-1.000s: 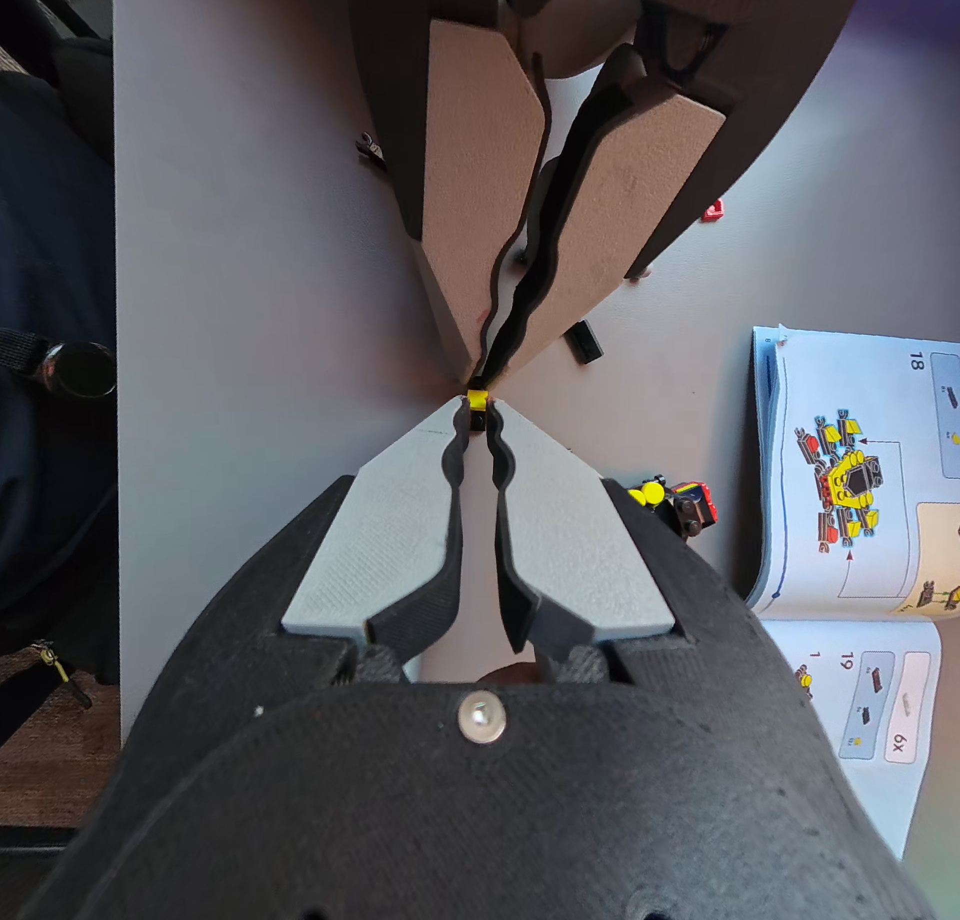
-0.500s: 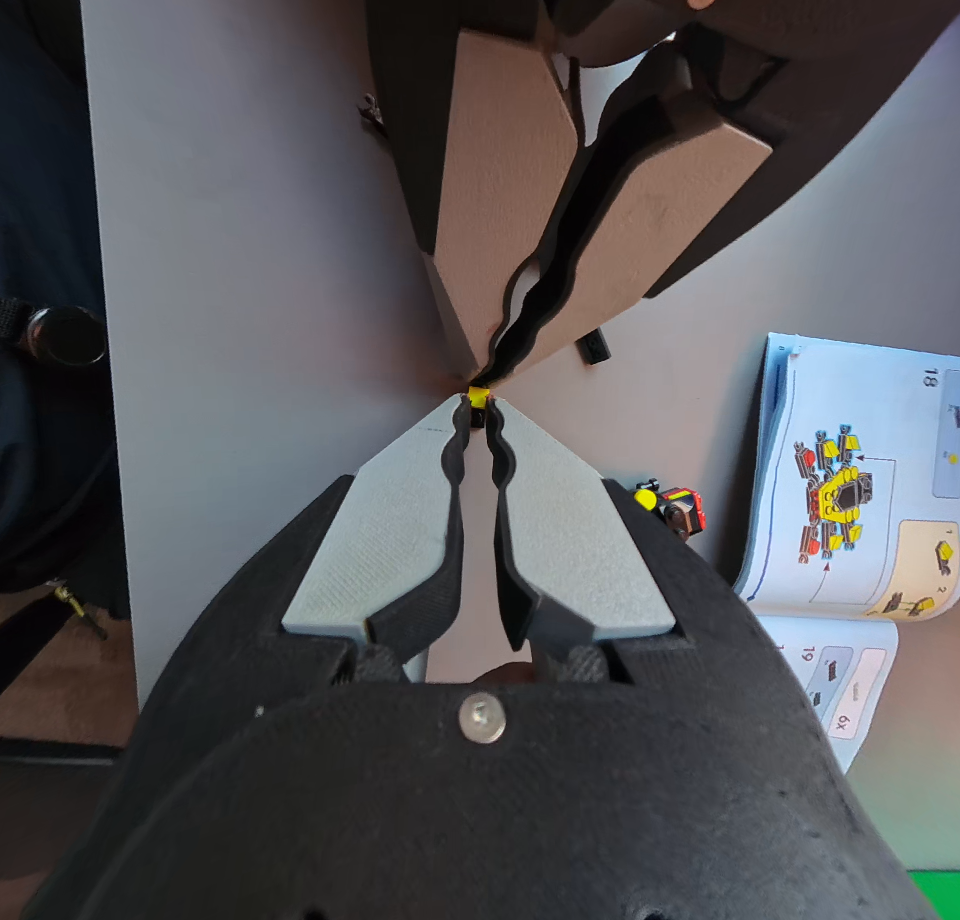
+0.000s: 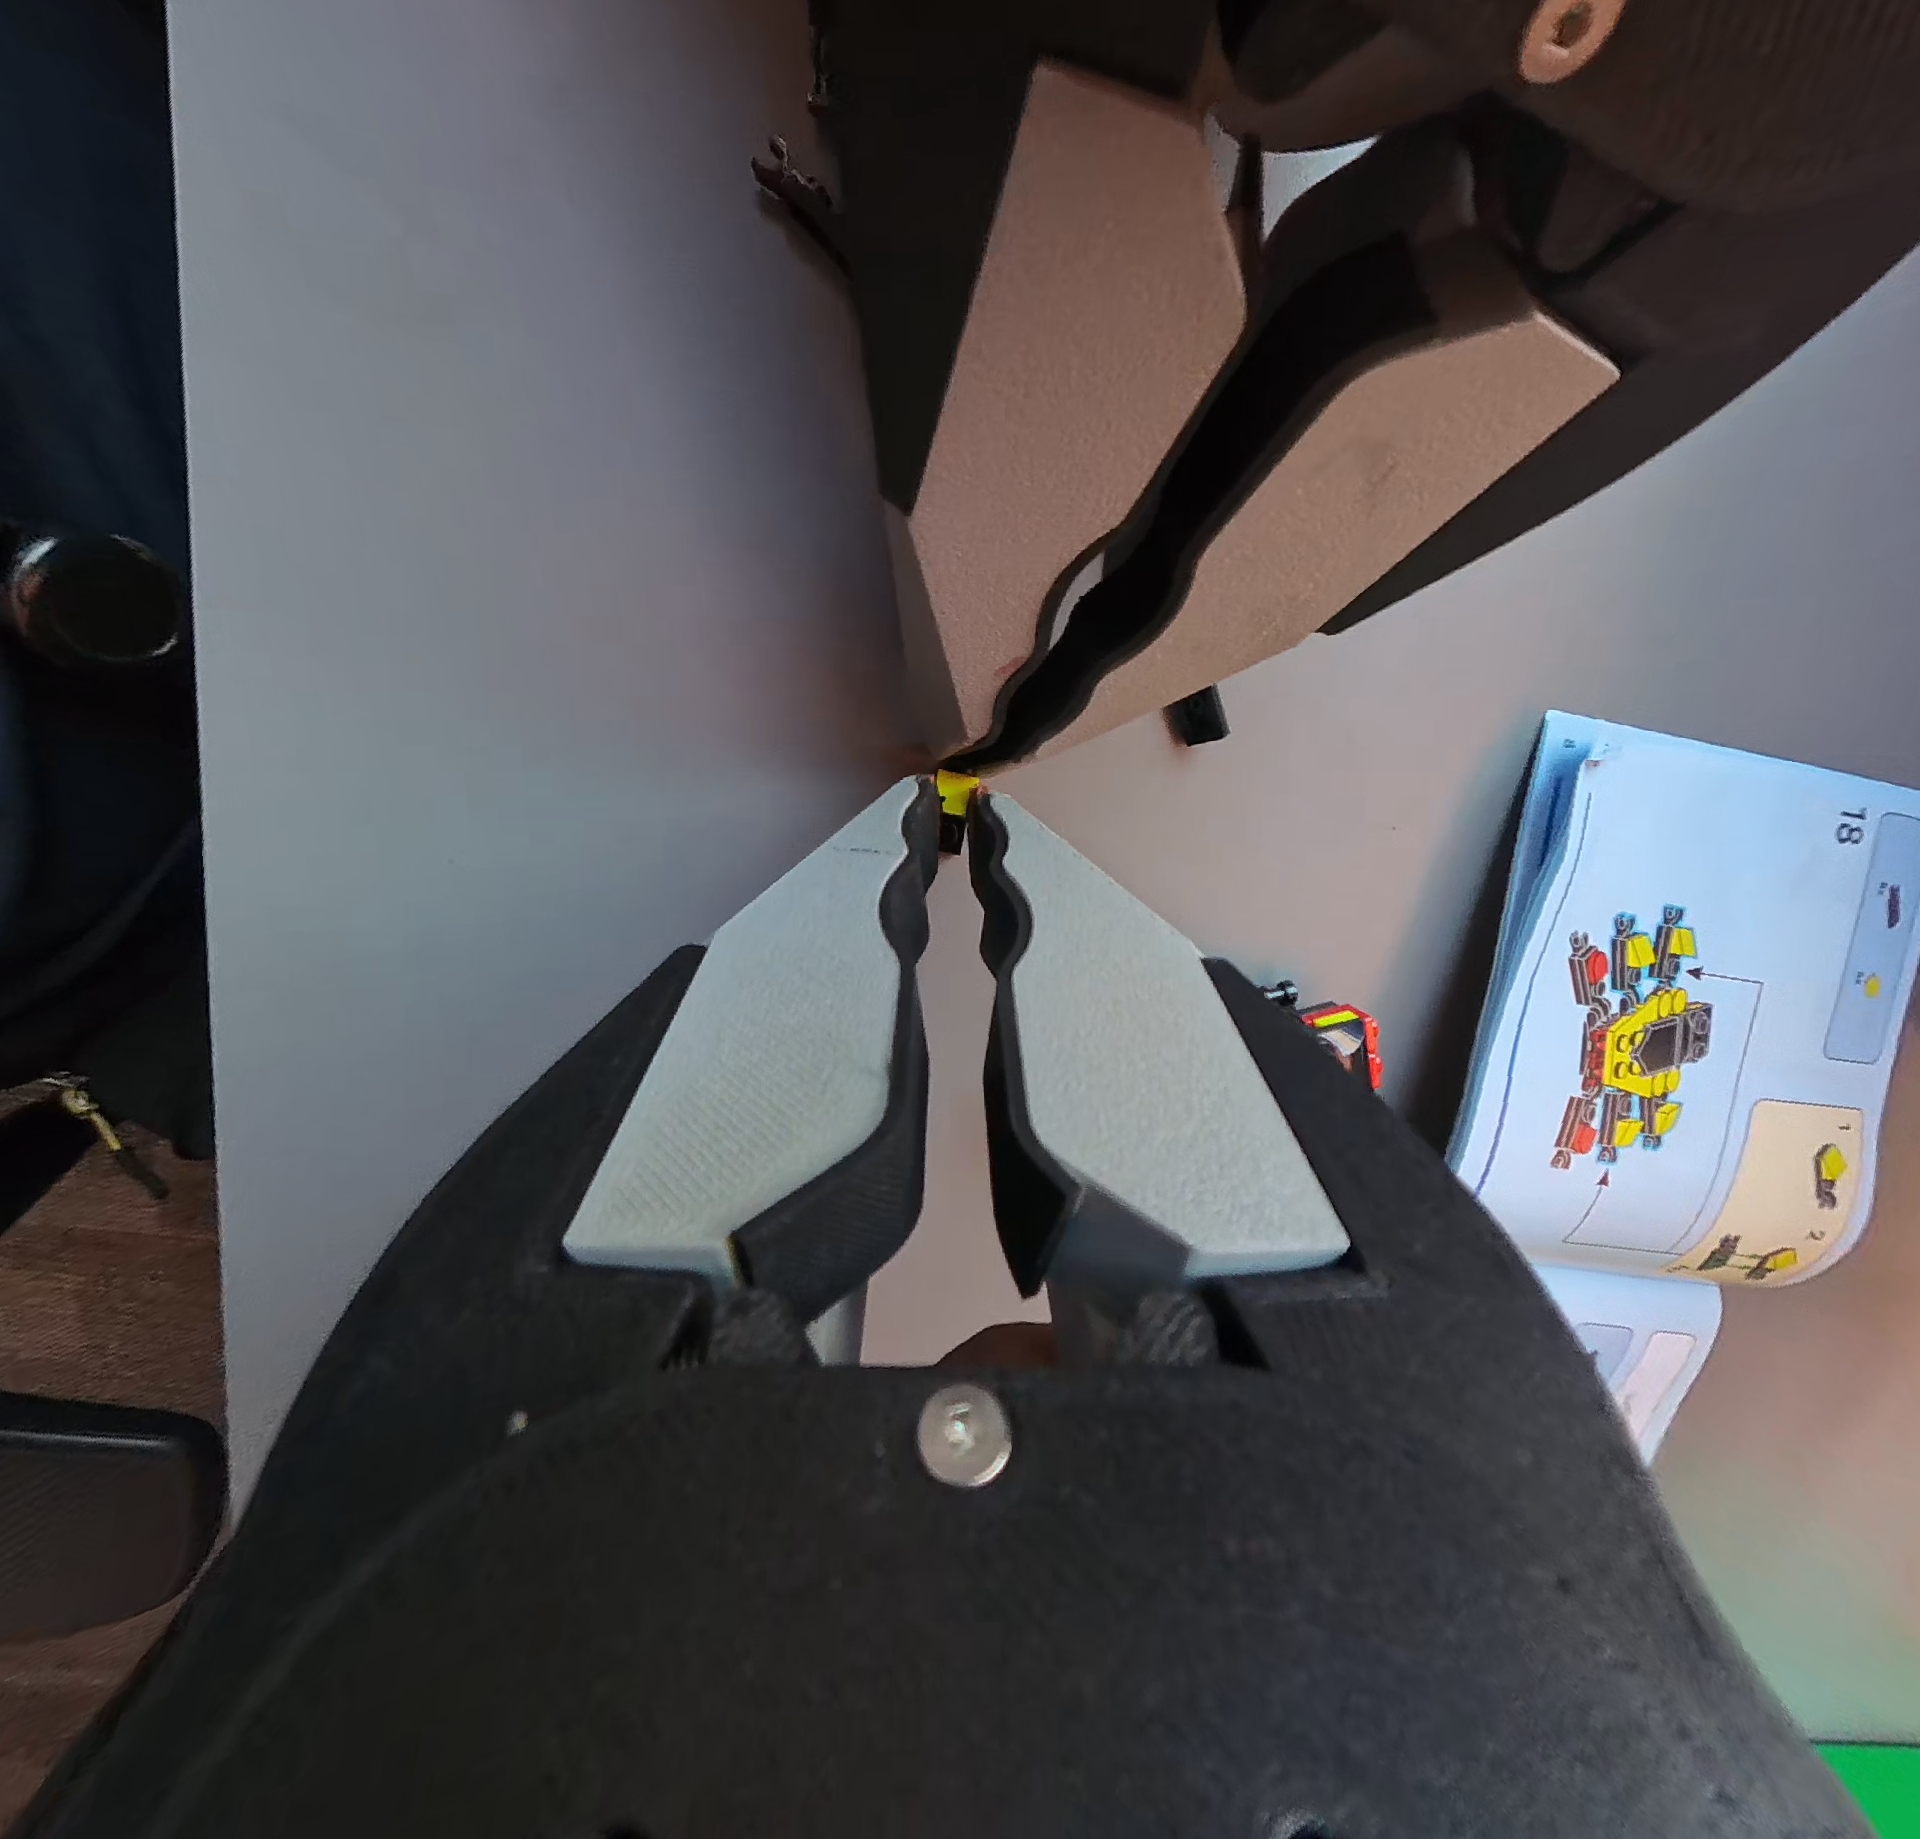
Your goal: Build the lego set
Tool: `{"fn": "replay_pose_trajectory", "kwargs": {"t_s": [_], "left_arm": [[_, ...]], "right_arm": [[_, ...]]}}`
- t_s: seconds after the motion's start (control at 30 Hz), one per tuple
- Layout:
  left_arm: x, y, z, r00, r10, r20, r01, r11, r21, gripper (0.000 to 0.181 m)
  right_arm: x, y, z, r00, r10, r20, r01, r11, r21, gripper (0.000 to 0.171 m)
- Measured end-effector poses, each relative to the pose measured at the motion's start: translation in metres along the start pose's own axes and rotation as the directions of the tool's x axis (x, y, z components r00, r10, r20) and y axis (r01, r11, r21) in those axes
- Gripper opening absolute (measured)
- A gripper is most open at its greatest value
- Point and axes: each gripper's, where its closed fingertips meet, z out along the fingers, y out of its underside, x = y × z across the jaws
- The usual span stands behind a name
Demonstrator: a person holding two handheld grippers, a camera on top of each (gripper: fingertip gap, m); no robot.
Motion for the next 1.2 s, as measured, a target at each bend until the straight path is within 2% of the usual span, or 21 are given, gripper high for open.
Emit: {"fn": "replay_pose_trajectory", "kwargs": {"t_s": [0.03, 0.2, 0.43, 0.5, 0.6, 0.8, 0.87, 1.0, 1.2], "left_arm": [[0.000, 0.000, 0.000, 1.000, 0.001, 0.000, -0.001, 1.000, 0.000, 0.000], [0.000, 0.000, 0.000, 1.000, 0.004, 0.001, -0.004, 1.000, -0.001, 0.000], [0.000, -0.001, 0.001, 1.000, 0.009, 0.001, -0.009, 1.000, 0.003, 0.000], [0.001, -0.001, 0.001, 1.000, 0.016, 0.004, -0.016, 1.000, 0.005, 0.001], [0.000, -0.001, 0.001, 1.000, 0.007, -0.006, -0.007, 1.000, 0.010, 0.000], [-0.001, -0.001, 0.001, 1.000, -0.001, -0.008, 0.001, 1.000, 0.015, 0.000], [-0.002, -0.001, 0.000, 1.000, -0.012, -0.008, 0.012, 1.000, 0.018, 0.000], [-0.004, -0.001, -0.001, 1.000, -0.020, -0.009, 0.020, 1.000, 0.023, 0.000], [-0.005, -0.004, -0.005, 1.000, -0.009, 0.002, 0.009, 0.999, 0.038, 0.001]], "right_arm": [[0.000, 0.000, 0.000, 1.000, 0.003, 0.000, -0.003, 1.000, 0.005, 0.004], [0.000, -0.001, 0.002, 1.000, -0.006, -0.020, 0.007, 1.000, 0.029, 0.003], [0.000, -0.002, -0.003, 0.996, 0.061, -0.064, -0.050, 0.987, 0.153, 0.003], [-0.002, -0.008, -0.013, 0.992, 0.119, -0.036, -0.107, 0.964, 0.243, 0.016], [-0.003, -0.013, -0.028, 0.983, 0.186, -0.004, -0.173, 0.923, 0.343, 0.020], [-0.002, 0.008, -0.013, 0.955, 0.295, -0.021, -0.274, 0.910, 0.310, 0.026], [-0.001, 0.012, -0.004, 0.949, 0.312, -0.043, -0.287, 0.913, 0.289, 0.024], [0.004, 0.008, 0.000, 0.938, 0.344, -0.049, -0.311, 0.894, 0.322, 0.005], [0.006, 0.006, -0.005, 0.924, 0.383, -0.002, -0.352, 0.852, 0.388, 0.005]]}}
